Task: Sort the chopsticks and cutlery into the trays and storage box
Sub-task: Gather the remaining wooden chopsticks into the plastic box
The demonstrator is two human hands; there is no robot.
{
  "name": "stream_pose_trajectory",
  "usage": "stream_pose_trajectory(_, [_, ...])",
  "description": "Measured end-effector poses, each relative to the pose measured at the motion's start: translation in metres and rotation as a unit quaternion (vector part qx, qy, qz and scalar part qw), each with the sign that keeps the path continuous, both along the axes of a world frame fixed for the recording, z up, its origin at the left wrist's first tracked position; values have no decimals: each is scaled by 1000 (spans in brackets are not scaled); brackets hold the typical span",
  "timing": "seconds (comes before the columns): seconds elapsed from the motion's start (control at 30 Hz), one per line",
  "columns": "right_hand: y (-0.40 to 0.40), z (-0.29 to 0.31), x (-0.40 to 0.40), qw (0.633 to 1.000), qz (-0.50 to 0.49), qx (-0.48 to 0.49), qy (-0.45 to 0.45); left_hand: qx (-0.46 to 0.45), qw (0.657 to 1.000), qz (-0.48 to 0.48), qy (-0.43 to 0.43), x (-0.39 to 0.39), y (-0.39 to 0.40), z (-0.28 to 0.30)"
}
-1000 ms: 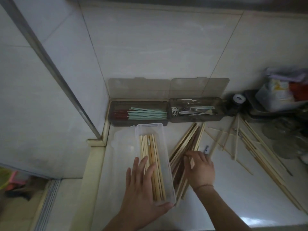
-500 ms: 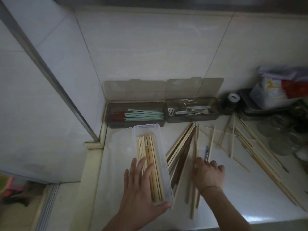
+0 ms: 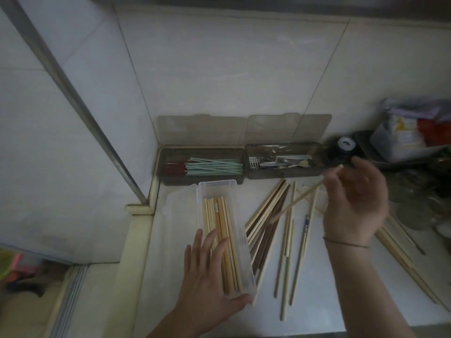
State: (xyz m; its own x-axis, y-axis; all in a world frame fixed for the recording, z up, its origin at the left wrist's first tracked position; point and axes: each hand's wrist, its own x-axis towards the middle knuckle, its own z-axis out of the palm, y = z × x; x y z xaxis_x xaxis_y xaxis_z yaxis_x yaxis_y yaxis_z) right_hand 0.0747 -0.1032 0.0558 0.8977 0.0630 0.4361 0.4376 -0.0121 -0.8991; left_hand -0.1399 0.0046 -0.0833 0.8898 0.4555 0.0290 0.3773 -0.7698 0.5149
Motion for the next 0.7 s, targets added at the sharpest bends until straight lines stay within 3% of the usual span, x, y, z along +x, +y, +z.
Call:
stream_pose_trajectory(0.07, [17, 7, -11, 995, 66, 76, 16, 0, 1000, 3, -10, 0, 0, -1])
stream_pose_trajectory(0.13, [33, 5, -23, 991, 110, 68, 26, 2, 1000, 5, -17, 0, -1, -1])
stream_pose_trajectory(0.27, [61, -29, -43, 979, 165, -102, 66, 0, 1000, 9, -15, 1, -1, -2])
stream_pose_trajectory(0.33, [68, -52, -48, 959, 200, -199, 13, 2, 1000, 13, -11, 1, -1, -1])
stream_pose_trajectory(0.4, [73, -74, -48, 918, 235, -306, -92, 8, 1000, 14, -15, 1, -1, -1])
stream_pose_trajectory(0.47, [76, -90, -42, 856, 206, -433, -193, 11, 1000, 16, -21, 1, -2, -1])
stream_pose_trajectory(0.57, [82, -92, -32, 750, 191, -604, -190, 14, 1000, 16, -23, 2, -2, -2])
stream_pose_trajectory(0.7, [81, -94, -25, 658, 240, -685, -199, 12, 1000, 18, -17, 2, -2, -2])
